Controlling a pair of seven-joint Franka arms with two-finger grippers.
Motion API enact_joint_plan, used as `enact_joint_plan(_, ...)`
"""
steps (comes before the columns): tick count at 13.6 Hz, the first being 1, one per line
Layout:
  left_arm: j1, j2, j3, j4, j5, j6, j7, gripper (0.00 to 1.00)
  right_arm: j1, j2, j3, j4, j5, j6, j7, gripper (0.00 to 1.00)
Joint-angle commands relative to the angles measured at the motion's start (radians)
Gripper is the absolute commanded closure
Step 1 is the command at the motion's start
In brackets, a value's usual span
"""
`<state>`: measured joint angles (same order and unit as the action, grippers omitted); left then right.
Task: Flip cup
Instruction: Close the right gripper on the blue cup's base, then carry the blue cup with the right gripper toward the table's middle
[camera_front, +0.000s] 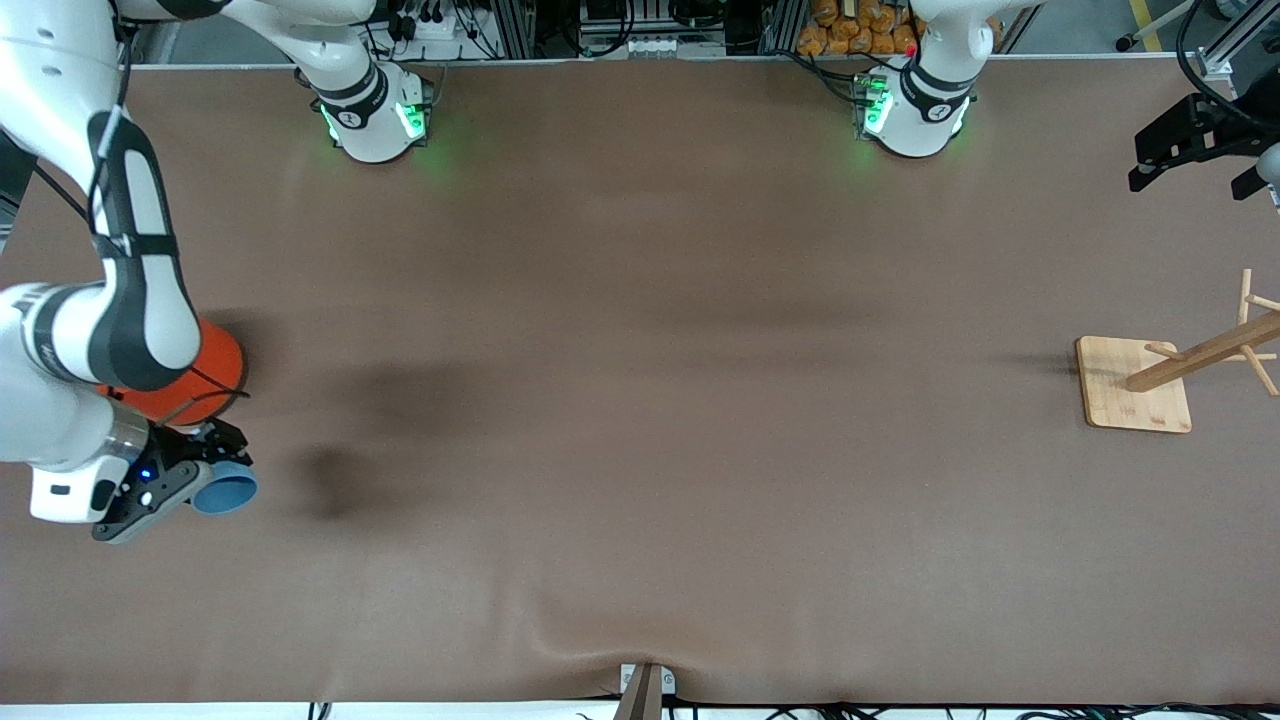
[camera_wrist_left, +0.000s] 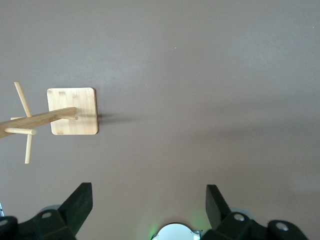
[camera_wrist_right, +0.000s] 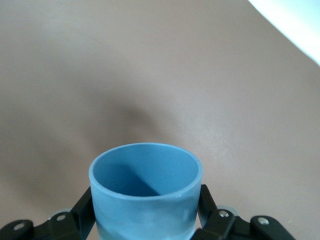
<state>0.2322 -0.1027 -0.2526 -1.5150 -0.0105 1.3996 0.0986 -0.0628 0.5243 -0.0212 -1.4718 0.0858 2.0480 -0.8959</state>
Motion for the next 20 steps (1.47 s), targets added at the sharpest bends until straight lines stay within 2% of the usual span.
enact_joint_plan(1, 0.006, -0.008, 0.000, 0.010, -0.006, -0.018, 0.015, 0.00, 0.012, -0.006, 0.007, 0.054, 0.012, -0.067, -0.130, 0.81)
enact_joint_plan(2, 0.006, -0.008, 0.000, 0.010, -0.006, -0.018, 0.015, 0.00, 0.027, -0.004, 0.009, 0.057, 0.014, -0.066, -0.170, 0.89)
enact_joint_plan(4, 0.006, -0.008, 0.000, 0.010, -0.006, -0.018, 0.013, 0.00, 0.055, 0.000, 0.023, 0.057, 0.015, -0.061, -0.205, 0.95)
enact_joint_plan(6, 0.006, -0.006, 0.000, 0.010, -0.005, -0.018, 0.013, 0.00, 0.072, 0.003, 0.070, 0.056, 0.014, -0.058, -0.219, 1.00)
enact_joint_plan(8, 0.006, -0.006, 0.000, 0.010, -0.006, -0.016, 0.013, 0.00, 0.102, 0.011, 0.118, 0.054, 0.014, -0.049, -0.279, 1.00)
enact_joint_plan(11, 0.006, -0.005, 0.000, 0.010, -0.006, -0.016, 0.013, 0.00, 0.211, 0.063, 0.119, 0.050, 0.014, 0.006, -0.366, 1.00)
enact_joint_plan(15, 0.006, -0.002, 0.000, 0.012, -0.009, -0.016, 0.013, 0.00, 0.395, 0.120, 0.118, 0.050, 0.002, 0.099, -0.351, 1.00)
enact_joint_plan(20, 0.004, 0.000, 0.000, 0.012, -0.011, -0.016, 0.012, 0.00, 0.562, 0.187, 0.109, 0.048, -0.009, 0.217, -0.344, 1.00)
